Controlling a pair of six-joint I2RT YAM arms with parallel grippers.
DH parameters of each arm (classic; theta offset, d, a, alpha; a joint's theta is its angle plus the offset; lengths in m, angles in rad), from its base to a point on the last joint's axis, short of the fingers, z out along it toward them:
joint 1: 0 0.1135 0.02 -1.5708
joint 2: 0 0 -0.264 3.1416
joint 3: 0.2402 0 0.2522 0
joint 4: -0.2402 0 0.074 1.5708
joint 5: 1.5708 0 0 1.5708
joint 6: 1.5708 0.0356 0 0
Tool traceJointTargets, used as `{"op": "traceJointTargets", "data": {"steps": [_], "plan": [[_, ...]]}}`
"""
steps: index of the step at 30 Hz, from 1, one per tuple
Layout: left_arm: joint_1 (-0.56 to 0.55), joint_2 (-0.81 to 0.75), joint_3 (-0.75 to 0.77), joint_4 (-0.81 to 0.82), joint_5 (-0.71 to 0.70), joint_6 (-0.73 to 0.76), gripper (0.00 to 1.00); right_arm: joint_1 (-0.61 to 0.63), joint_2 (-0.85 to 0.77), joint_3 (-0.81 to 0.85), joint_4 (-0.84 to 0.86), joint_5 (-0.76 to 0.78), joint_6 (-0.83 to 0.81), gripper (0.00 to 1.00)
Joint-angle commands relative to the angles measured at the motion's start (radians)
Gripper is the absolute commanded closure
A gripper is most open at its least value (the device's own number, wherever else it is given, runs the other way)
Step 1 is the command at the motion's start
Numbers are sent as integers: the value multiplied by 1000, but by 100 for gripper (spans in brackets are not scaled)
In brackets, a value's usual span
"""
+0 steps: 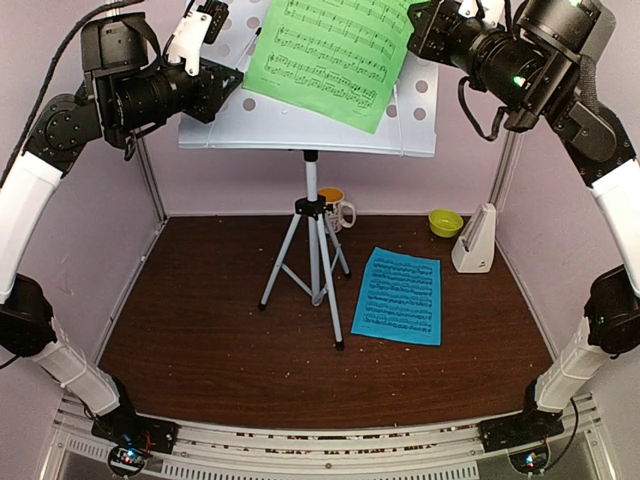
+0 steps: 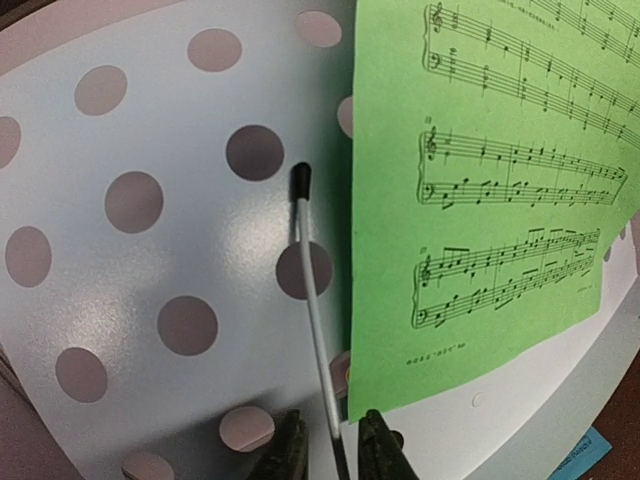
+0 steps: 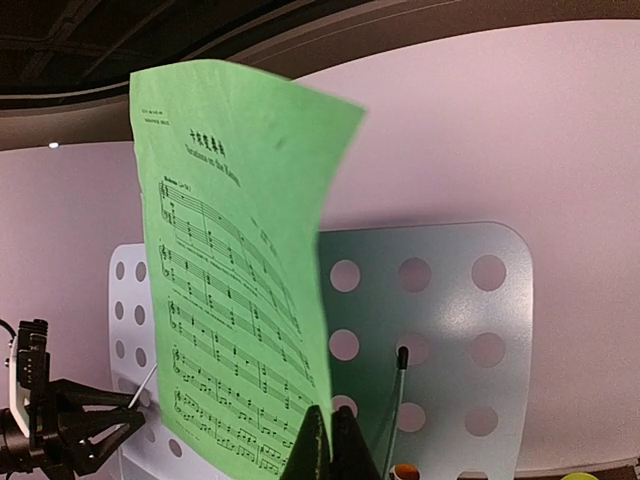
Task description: Set up the instrument practice props
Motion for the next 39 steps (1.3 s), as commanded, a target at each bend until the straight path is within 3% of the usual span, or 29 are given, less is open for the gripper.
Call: {"op": "traceJointTargets", "data": {"steps": [1, 5, 10, 16, 20, 29, 39], "plan": [[6, -21, -19, 91, -23, 28, 85, -4, -3, -5, 27, 23, -25, 100], [6, -79, -124, 215, -26, 32, 100, -5, -7, -22, 35, 37, -37, 100], [6, -155, -290, 411, -35, 54, 100, -6, -9, -35, 51, 51, -55, 100], [6, -194, -390, 572, -105, 46, 100, -7, -7, -35, 62, 67, -70, 100], [6, -220, -466, 698, -78, 52, 100, -7, -4, -34, 66, 64, -73, 100], [6, -222, -531, 796, -36, 64, 100, -6, 30, -7, 81, 32, -94, 100], [6, -242, -585, 840, 4, 78, 100, 5, 80, -35, 205, -156, -229, 100]]}}
